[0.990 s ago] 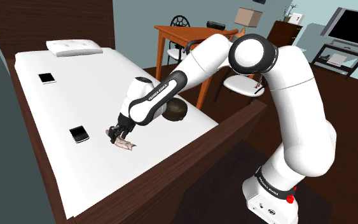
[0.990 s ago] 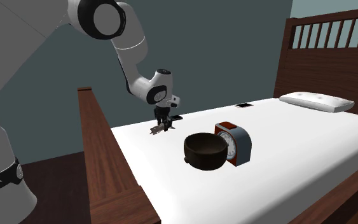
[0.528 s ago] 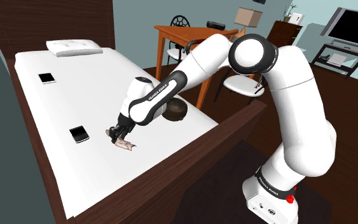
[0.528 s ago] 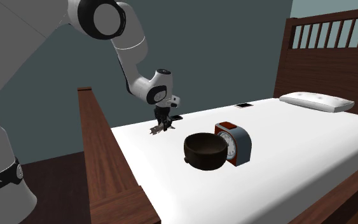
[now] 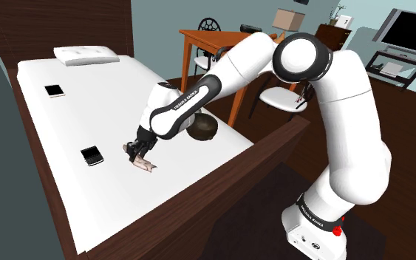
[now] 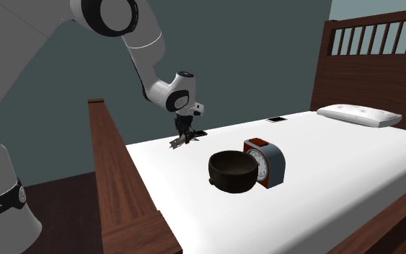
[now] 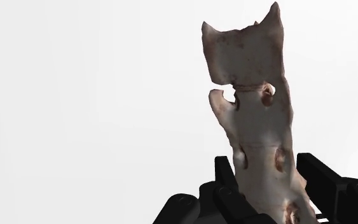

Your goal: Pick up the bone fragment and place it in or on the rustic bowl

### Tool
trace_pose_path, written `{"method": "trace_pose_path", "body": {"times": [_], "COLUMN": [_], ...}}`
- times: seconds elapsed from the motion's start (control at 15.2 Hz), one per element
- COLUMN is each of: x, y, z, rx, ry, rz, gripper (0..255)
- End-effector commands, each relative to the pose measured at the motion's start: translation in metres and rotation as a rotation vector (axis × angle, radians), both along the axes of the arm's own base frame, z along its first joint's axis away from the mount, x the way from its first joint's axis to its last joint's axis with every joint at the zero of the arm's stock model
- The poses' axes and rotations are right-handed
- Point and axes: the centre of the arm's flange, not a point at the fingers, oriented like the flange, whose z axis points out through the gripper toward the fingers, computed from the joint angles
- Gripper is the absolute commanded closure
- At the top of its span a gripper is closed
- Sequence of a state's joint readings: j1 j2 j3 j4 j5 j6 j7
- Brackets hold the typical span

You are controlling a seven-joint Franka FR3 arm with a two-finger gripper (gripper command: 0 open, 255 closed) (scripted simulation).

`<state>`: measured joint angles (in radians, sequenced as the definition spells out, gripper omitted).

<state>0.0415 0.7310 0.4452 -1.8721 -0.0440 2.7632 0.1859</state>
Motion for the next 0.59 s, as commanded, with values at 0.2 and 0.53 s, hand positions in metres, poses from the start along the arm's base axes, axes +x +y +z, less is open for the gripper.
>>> {"method": "trace_pose_path", "body": {"times": [0.2, 0.53], "x": [0.0, 0.0], "y": [0.001, 0.001], "z": [0.026, 0.052], "rx": [0.0, 0.0], "ry": [0.0, 0.0], "rz": [0.0, 0.0], "gripper": [255, 255]}}
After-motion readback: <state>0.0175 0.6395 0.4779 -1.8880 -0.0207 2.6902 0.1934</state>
